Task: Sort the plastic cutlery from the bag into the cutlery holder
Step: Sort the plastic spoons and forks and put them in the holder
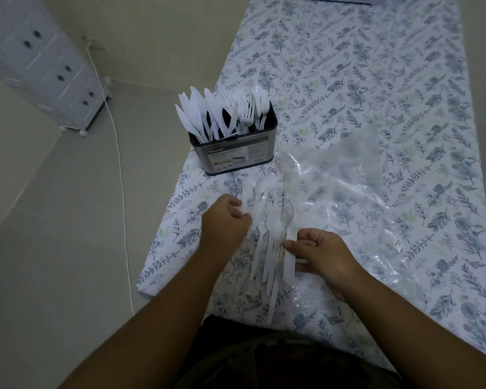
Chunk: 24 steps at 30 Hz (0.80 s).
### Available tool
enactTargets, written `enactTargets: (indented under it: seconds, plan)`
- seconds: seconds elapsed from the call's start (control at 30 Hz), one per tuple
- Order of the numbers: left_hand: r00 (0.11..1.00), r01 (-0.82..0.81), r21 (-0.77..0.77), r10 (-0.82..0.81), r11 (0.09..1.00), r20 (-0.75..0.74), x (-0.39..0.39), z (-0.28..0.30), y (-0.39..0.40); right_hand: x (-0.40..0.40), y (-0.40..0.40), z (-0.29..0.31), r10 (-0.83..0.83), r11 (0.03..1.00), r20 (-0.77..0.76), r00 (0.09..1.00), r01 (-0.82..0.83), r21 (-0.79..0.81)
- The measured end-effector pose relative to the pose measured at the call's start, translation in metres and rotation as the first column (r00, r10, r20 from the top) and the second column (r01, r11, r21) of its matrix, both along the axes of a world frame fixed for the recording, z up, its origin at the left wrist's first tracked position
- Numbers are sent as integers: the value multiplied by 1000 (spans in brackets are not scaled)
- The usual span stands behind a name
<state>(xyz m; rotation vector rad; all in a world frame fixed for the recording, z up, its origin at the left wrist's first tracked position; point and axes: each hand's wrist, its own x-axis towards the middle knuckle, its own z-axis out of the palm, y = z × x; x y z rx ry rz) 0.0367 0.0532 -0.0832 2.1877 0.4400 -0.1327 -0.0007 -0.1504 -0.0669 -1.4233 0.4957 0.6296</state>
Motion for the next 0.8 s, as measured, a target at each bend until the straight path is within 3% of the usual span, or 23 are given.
enactTargets:
  seconds: [0.17,0.33,0.53,0.6,0.67,0.8]
  plan:
    - [987,154,-339,-161,928,7,-42,12,-24,11,9,1,-11,999,14,1000,11,31]
    - [988,151,-364,-154,919,20,-45,7,-33,13,9,0,23,998,22,999,-24,62]
    - [954,258,-367,-295,894,-47,-31,6,-29,12,4,-1,17,999,8,1000,-18,46]
    - [929,336,-296,-367,894,-56,-24,8,-27,12,1,-1,10,999,-9,1000,-9,43]
    - [933,355,-96,-359,930,-30,-14,8,-22,10,-1,-2,1,999,-22,1000,0,33]
    - [991,116,175,-125,978,38,13,-10,-8,5,-5,-2,-5,999,-36,999,7,43]
